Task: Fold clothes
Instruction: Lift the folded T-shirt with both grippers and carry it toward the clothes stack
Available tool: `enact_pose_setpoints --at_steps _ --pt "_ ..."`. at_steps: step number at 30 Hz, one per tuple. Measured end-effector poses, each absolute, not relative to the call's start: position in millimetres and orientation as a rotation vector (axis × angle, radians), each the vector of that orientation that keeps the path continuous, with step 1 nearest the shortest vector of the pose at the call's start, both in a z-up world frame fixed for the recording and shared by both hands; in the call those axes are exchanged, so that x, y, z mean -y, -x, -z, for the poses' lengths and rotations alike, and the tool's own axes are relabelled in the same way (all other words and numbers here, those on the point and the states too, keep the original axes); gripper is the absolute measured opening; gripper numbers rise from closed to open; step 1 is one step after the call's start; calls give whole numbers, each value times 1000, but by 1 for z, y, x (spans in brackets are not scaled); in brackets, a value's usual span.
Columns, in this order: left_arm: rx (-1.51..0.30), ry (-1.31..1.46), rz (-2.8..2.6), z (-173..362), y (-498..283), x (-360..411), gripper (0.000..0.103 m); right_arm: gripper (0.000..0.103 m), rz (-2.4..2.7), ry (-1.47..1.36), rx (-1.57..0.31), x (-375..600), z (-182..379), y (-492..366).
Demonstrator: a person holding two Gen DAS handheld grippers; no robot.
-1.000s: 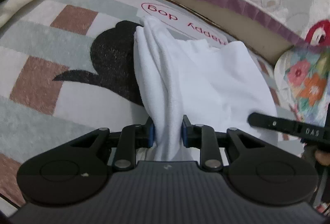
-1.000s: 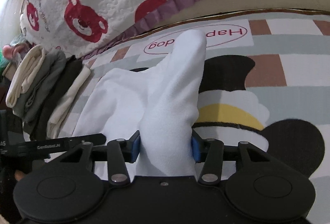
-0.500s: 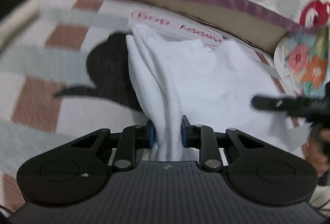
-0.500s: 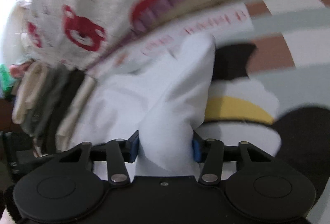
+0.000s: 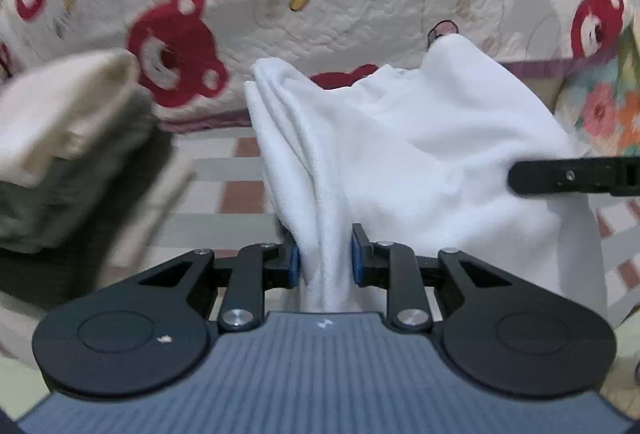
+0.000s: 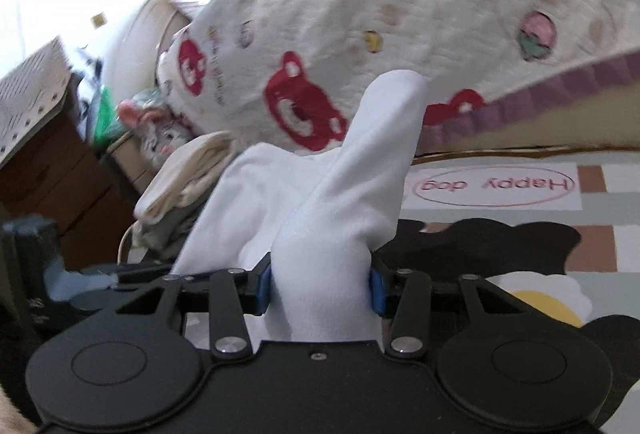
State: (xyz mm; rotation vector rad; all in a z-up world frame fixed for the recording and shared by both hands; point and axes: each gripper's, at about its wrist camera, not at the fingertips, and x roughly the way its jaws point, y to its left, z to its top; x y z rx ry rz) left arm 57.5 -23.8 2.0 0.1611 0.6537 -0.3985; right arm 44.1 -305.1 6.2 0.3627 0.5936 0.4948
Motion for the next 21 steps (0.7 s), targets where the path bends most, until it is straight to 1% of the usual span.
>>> enact_pose_setpoints --at_steps 3,7,13,18,21 --pt "-657 -188 353 -25 -41 1 23 50 -538 -360 -587 283 -18 -33" --pt "-652 -132 275 -55 -29 -44 23 50 -647 -339 -563 250 -43 -28" --pt "-615 -182 148 -105 -28 -91 23 50 -772 -310 -523 193 -88 -32" --pt "-636 -240 76 -154 -85 -131 22 50 -861 -295 -537 145 -117 -48" --pt "-648 -275 33 -183 -118 -154 22 49 -905 -291 -546 112 -141 -83"
